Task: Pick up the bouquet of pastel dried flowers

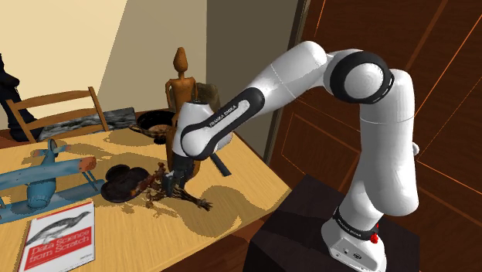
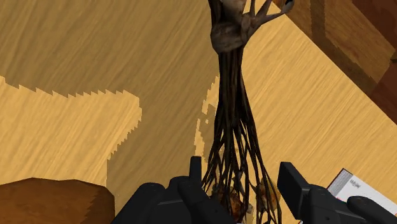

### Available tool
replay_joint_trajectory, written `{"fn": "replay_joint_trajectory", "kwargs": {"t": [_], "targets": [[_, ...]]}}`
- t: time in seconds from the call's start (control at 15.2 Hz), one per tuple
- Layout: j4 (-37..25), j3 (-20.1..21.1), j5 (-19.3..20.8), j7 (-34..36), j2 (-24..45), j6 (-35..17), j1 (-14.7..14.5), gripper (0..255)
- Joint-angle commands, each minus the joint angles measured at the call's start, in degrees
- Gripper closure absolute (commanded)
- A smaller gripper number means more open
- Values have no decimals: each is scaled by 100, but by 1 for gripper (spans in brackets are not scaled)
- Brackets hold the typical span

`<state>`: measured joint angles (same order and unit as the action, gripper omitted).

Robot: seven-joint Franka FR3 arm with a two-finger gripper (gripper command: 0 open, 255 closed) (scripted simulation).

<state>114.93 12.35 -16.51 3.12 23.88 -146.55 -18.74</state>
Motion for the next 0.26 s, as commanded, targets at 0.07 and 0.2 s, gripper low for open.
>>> {"fn": "replay_joint_trajectory", "kwargs": {"t": [0.07,0.2], "targets": [[-20,-5,16,55,-161,168,-1,255],[-21,-5,17,58,-169,177,-1,255]]}}
